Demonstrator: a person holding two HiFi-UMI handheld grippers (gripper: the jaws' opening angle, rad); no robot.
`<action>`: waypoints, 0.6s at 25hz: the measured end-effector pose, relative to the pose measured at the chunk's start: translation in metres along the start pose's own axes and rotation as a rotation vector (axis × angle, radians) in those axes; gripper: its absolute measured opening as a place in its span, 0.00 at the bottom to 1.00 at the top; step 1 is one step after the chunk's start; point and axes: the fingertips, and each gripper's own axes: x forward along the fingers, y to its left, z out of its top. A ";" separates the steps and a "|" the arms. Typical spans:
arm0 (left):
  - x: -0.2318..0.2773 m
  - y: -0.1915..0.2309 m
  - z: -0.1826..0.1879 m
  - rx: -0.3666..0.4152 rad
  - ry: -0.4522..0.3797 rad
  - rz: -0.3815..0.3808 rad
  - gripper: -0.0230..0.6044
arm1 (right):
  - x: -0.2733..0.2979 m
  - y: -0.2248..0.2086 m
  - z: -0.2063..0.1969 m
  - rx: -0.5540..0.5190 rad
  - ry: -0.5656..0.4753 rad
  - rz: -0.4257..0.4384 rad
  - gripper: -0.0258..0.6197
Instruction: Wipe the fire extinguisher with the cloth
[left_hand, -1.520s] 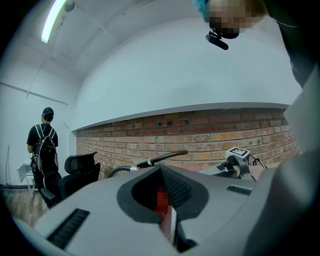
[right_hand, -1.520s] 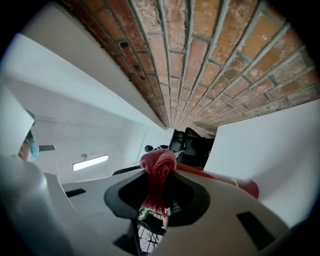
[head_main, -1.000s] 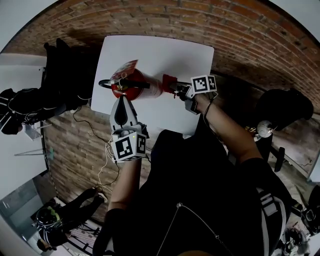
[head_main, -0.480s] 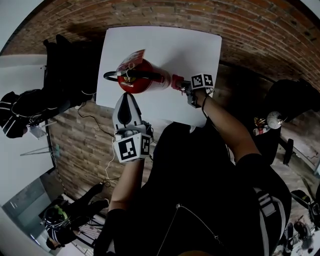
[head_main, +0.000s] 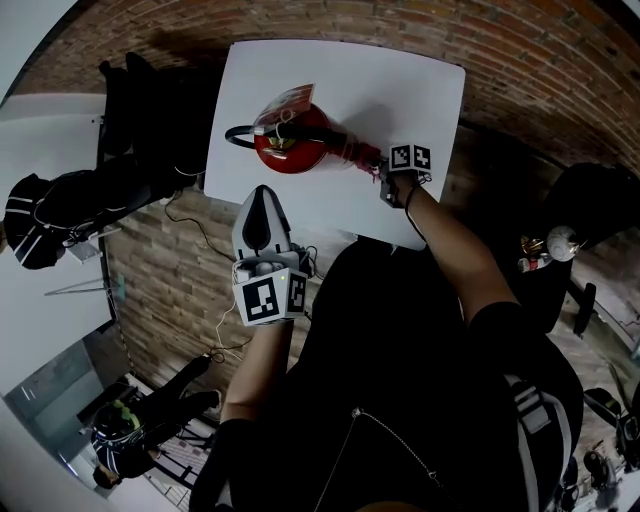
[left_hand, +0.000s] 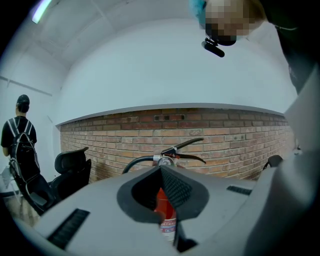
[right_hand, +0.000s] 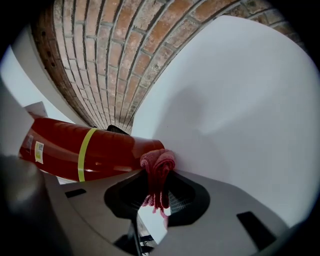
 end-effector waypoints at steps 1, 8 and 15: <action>-0.001 0.003 -0.001 0.000 0.001 0.004 0.05 | 0.002 0.000 0.001 -0.001 -0.007 -0.003 0.20; -0.008 0.011 -0.003 -0.004 0.004 0.021 0.05 | 0.006 0.002 0.000 0.009 -0.011 -0.020 0.20; -0.009 0.013 0.001 -0.006 -0.007 0.029 0.05 | 0.002 0.010 -0.001 0.012 -0.003 -0.008 0.20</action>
